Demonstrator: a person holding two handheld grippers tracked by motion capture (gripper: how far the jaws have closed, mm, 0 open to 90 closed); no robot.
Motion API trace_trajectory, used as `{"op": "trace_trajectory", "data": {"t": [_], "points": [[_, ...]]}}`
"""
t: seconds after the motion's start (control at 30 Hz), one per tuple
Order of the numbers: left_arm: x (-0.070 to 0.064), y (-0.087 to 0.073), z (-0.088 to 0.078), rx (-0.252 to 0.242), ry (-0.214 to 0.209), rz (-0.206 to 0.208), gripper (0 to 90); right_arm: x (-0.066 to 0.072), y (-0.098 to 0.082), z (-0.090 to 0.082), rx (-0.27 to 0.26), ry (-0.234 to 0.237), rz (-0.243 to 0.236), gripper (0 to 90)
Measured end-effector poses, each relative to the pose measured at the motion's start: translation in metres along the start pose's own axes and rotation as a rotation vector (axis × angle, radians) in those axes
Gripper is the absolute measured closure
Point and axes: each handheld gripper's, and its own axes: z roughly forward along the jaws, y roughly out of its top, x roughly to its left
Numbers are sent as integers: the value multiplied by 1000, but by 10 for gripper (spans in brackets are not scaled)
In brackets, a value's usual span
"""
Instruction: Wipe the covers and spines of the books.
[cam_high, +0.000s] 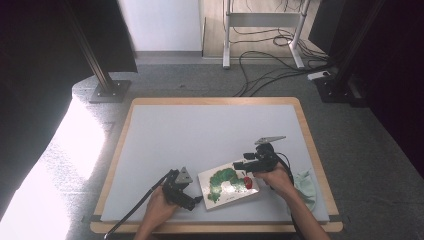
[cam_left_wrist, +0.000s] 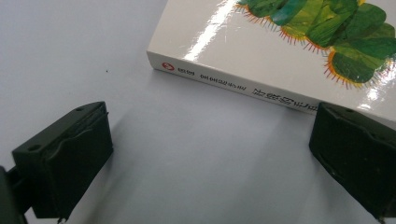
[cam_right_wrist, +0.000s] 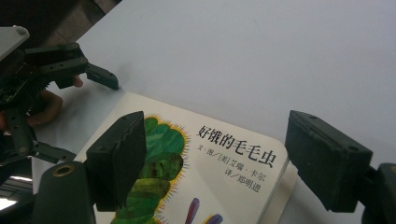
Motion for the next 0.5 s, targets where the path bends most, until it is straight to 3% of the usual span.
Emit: {"op": "trace_trajectory", "data": {"t": [0.3,0.5], "points": [[0,0,0,0,3,-1,0,4,4,5,17,-23,-30,204],[-2,0,0,-2,8,0,0,5,8,16,12,-5,-26,205]]}}
